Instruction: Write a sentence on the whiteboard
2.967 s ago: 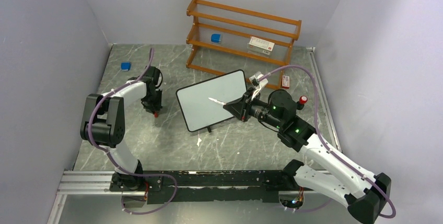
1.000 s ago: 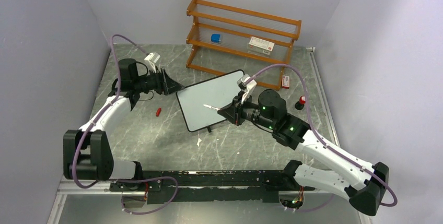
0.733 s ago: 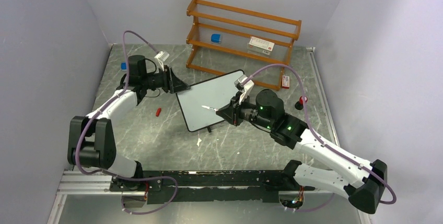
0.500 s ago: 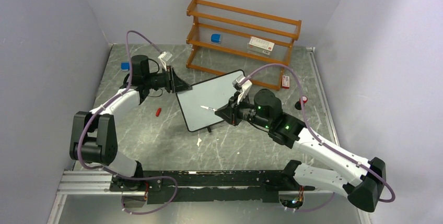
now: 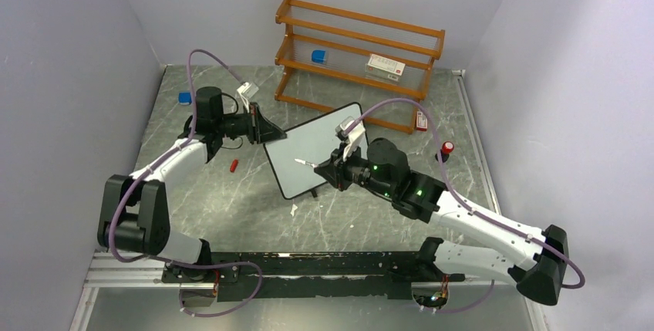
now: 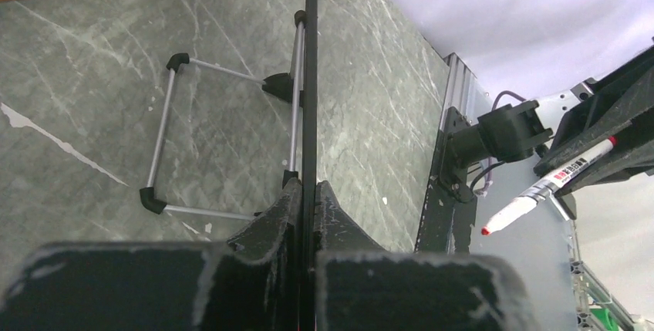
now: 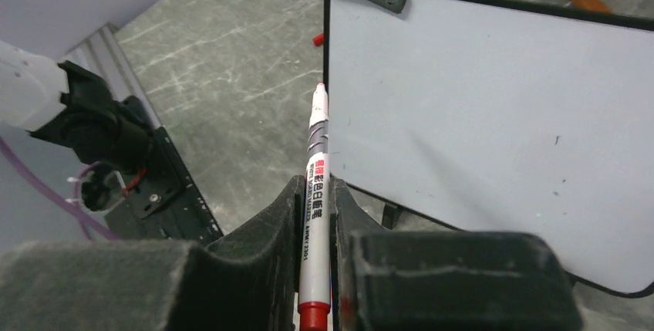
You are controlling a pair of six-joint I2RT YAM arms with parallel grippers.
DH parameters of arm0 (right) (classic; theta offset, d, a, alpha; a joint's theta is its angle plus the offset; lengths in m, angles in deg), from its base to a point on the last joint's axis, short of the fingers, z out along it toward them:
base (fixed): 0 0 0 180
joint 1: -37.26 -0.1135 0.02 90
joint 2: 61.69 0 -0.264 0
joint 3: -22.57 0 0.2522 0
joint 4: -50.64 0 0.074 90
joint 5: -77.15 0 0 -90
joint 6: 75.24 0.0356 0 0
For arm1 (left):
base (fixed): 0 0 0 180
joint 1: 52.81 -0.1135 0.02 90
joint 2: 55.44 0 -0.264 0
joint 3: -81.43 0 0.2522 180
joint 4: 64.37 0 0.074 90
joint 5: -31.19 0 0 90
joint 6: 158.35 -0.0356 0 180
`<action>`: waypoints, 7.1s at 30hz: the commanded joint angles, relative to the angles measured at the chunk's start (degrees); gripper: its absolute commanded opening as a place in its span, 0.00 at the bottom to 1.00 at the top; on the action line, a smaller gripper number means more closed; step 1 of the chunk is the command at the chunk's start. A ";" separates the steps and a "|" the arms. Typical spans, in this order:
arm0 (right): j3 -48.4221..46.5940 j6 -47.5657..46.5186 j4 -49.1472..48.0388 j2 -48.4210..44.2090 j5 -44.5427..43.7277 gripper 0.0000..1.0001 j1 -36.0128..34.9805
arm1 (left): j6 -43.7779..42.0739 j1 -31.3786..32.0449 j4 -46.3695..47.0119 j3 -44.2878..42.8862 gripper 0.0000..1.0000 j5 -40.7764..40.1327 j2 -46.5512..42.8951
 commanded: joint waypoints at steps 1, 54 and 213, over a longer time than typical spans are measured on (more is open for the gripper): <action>-2.63 -3.61 2.14 0.34 -13.15 0.00 -6.36 | -1.90 2.85 1.04 3.46 0.05 -2.39 -4.00; -28.25 0.25 15.18 30.20 -45.09 0.00 -22.86 | -4.44 5.95 -3.60 7.17 0.05 -13.44 -10.27; -27.09 7.66 18.78 33.49 -47.10 0.00 -22.12 | -3.69 6.13 -3.08 7.17 0.05 -13.08 -9.94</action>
